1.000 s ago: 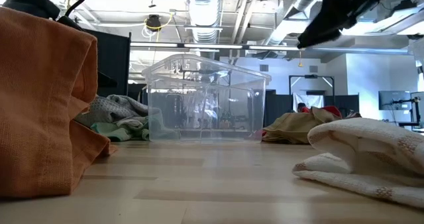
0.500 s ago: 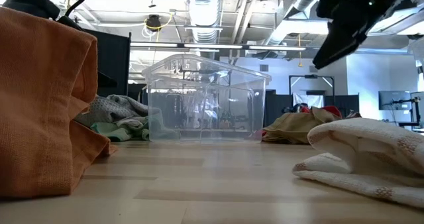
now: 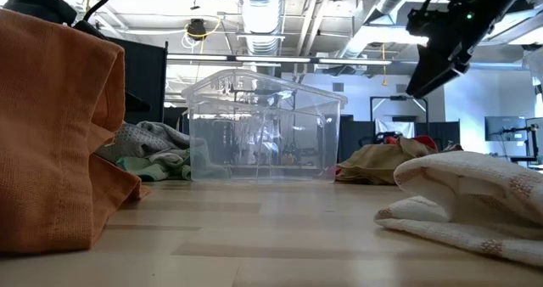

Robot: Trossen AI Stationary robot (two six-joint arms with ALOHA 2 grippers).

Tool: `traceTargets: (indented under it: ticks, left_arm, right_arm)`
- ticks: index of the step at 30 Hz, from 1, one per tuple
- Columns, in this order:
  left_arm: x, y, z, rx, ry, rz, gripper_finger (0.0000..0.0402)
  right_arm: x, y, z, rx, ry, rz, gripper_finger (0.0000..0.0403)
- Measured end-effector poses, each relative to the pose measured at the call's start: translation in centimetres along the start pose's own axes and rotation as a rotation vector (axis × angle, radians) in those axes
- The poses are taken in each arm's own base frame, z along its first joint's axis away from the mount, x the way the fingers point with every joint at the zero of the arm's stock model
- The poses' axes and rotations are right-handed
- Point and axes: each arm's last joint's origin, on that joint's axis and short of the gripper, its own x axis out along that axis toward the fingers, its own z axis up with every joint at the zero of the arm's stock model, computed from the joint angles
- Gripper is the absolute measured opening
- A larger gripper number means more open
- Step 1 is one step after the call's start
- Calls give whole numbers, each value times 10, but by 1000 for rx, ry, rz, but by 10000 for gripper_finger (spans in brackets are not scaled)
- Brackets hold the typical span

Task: Sort towels by color in basket
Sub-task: Put the red towel into the top transparent bin

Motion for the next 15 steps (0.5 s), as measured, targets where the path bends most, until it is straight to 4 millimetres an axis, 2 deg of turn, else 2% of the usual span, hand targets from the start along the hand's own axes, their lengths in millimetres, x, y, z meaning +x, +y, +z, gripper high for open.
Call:
traceTargets:
  ticks: [8,15]
  left_arm:
    - [0,0,0,0,0,0,160]
    - [0,0,0,0,0,0,160]
  right_arm:
    - [3,-5,2,26,-7,-47,260]
    - [17,-16,6,116,24,-149,260]
